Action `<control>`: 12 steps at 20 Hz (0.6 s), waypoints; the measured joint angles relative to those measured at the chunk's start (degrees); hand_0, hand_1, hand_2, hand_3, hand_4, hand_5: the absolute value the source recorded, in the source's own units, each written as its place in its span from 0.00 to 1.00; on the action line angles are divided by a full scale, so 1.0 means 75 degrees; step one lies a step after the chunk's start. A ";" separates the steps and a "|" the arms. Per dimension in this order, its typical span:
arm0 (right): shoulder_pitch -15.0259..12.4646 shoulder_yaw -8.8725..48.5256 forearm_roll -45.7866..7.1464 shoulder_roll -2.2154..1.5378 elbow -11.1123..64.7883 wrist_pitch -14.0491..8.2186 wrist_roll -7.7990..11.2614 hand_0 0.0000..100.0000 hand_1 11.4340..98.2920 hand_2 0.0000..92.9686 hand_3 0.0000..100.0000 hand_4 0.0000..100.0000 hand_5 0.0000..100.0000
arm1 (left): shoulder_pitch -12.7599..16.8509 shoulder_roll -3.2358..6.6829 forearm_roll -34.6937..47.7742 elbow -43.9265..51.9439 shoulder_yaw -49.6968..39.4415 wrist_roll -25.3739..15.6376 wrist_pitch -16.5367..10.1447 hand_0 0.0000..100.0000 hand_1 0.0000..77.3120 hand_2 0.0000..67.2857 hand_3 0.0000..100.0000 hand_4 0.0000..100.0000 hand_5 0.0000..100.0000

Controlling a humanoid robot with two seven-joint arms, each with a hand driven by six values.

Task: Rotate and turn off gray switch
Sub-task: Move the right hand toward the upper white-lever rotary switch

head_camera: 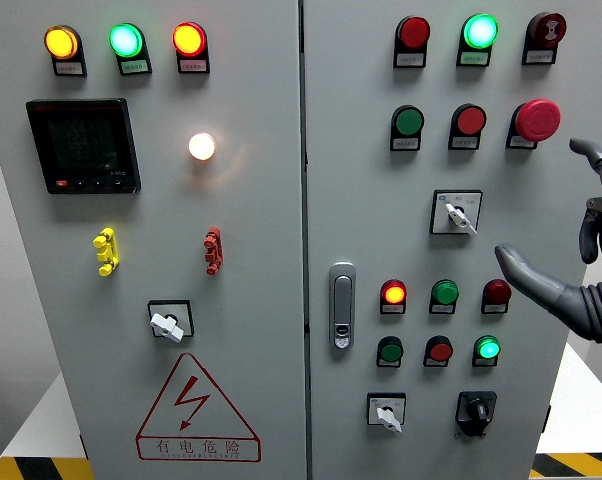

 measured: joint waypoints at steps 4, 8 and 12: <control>0.0147 -0.0066 0.0013 0.0000 -0.0208 0.0049 -0.0160 0.00 0.27 0.51 0.96 1.00 1.00 | 0.0000 0.0000 0.0000 0.0000 0.0000 0.0000 0.0000 0.34 0.00 0.18 0.22 0.12 0.12; 0.0265 -0.0091 0.0157 0.0002 -0.0374 0.0053 -0.0355 0.00 0.26 0.61 0.96 1.00 1.00 | 0.0000 0.0000 0.0000 0.0000 0.0000 0.0000 0.0000 0.34 0.00 0.18 0.22 0.12 0.12; 0.0361 -0.0203 0.0232 0.0008 -0.0533 0.0053 -0.0528 0.00 0.25 0.62 0.96 1.00 1.00 | 0.0000 0.0000 0.0000 0.0000 0.0000 0.0000 0.0000 0.34 0.00 0.18 0.22 0.12 0.12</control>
